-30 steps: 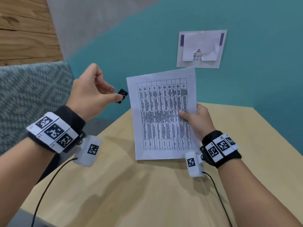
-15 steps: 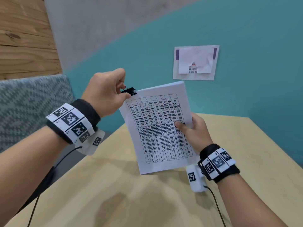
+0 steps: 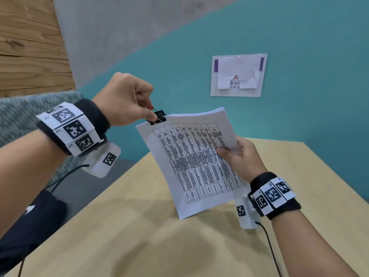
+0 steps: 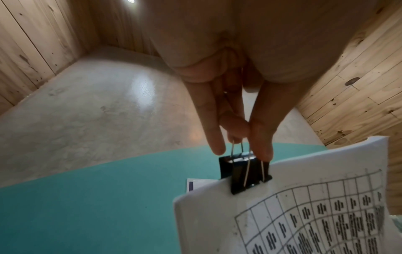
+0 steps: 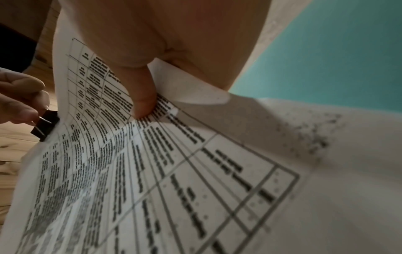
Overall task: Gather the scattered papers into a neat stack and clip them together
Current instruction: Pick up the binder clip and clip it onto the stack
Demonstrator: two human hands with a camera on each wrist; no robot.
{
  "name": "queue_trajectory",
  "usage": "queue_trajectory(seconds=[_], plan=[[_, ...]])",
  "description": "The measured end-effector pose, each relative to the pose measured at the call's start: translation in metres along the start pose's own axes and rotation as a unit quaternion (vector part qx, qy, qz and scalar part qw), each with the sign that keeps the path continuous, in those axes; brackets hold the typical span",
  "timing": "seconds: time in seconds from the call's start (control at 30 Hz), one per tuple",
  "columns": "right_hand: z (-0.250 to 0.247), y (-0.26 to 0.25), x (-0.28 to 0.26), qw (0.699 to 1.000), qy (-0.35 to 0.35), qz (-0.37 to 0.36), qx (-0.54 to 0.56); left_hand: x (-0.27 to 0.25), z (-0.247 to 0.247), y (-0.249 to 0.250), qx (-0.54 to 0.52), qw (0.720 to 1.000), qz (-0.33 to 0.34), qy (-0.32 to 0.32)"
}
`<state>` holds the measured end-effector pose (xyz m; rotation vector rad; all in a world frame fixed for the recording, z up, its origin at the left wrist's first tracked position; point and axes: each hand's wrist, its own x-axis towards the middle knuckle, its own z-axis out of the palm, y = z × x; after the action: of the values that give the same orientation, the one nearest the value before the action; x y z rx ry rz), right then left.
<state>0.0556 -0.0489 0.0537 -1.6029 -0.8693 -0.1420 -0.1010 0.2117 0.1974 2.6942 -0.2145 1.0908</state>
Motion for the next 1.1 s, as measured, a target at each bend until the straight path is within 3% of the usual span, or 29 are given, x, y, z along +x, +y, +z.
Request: queue_trajectory(seconds=[0.53,0.83,1.1], plan=[[-0.008,0.002,0.001,0.997,-0.023,0.037,0.065,0.011,0.006,0.012,-0.044,0.993,-0.069,-0.088],[-0.015,0.011,0.006,0.986,0.013,0.092,0.139,0.008,0.016,0.017,-0.212,0.965,-0.145,-0.05],[-0.024,0.012,0.005,0.987,0.025,0.1,0.125,0.012,0.025,0.016,-0.248,0.953,-0.16,-0.072]])
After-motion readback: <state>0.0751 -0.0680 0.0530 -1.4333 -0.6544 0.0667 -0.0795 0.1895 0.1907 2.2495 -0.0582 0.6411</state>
